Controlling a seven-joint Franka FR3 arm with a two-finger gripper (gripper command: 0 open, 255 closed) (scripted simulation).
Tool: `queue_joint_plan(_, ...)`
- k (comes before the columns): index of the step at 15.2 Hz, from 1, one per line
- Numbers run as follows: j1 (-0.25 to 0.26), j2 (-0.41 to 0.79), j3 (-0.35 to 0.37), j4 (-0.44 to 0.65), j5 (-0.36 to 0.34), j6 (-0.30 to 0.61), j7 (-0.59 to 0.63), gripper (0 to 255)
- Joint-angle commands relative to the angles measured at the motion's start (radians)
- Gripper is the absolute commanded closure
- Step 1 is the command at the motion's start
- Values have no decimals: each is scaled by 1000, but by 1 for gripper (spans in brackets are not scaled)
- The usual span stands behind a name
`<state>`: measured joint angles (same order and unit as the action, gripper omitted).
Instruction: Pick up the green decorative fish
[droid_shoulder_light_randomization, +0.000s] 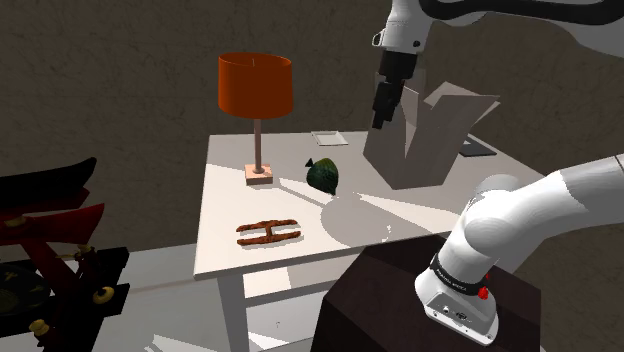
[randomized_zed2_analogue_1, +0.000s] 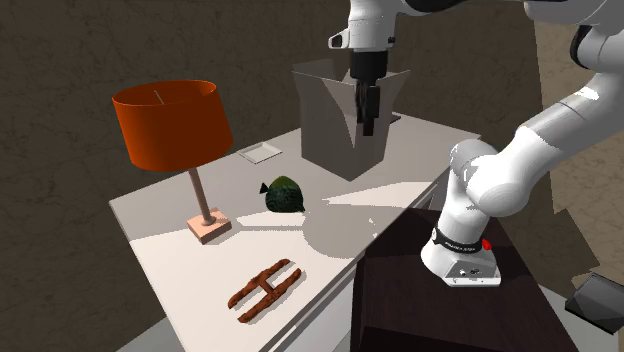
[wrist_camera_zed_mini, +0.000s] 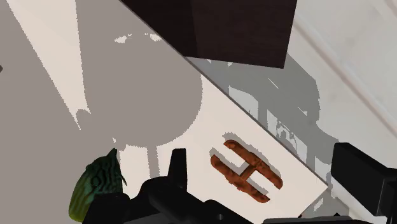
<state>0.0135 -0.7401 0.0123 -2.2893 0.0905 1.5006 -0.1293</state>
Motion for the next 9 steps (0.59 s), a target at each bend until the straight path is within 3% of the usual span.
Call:
queue_joint_plan(1, 0, 0, 0, 0, 0, 0, 0, 0)
queue_joint_plan(9, -11, 74, -3, -193, -89, 321, -87, 0)
